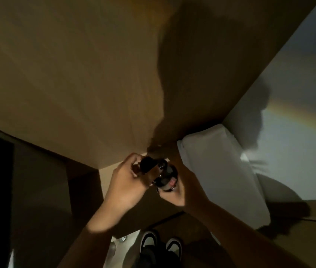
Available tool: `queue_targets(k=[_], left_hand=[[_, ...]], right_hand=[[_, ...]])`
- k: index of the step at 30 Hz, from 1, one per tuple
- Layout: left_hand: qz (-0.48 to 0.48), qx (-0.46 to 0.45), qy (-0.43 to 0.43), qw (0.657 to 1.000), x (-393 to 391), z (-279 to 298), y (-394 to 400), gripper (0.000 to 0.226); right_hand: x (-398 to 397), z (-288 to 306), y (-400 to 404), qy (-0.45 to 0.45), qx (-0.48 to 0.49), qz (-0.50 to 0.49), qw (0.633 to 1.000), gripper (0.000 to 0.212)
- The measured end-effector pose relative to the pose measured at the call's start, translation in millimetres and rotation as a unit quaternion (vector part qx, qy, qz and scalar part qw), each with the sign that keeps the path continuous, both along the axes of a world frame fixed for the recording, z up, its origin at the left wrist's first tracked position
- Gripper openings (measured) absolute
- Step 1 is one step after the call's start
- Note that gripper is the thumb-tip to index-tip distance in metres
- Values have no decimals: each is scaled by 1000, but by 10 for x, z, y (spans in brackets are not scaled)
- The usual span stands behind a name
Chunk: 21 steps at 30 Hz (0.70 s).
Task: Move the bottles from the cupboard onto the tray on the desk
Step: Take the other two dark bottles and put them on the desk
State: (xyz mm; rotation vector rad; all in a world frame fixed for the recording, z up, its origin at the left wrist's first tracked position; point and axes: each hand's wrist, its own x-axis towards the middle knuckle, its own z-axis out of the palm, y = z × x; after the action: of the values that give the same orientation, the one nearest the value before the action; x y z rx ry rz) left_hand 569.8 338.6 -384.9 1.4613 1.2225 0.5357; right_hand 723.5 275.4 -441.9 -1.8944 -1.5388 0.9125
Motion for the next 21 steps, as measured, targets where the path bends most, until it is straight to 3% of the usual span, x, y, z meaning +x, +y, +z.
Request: queue_targets(k=[2, 5, 8, 12, 16, 21], left_hand=[[18, -55, -17, 998, 73, -242, 9, 20], [151, -116, -47, 981, 181, -671, 65, 9], [199, -86, 9, 976, 307, -1118, 171, 16], [146, -64, 160, 974, 423, -1798, 419, 42], [75, -67, 212, 972, 376, -2530, 538, 63], [56, -33, 213, 975, 330, -2700, 663, 49]], right_hand=[[65, -194, -133, 51, -47, -43, 997, 50], [155, -435, -274, 83, -131, -113, 981, 51], [220, -685, -365, 83, -179, -153, 968, 48], [283, -897, -422, 78, -204, -169, 961, 48], [302, -1035, -396, 83, -222, -176, 955, 41], [232, -1095, -393, 95, -230, -183, 951, 41]])
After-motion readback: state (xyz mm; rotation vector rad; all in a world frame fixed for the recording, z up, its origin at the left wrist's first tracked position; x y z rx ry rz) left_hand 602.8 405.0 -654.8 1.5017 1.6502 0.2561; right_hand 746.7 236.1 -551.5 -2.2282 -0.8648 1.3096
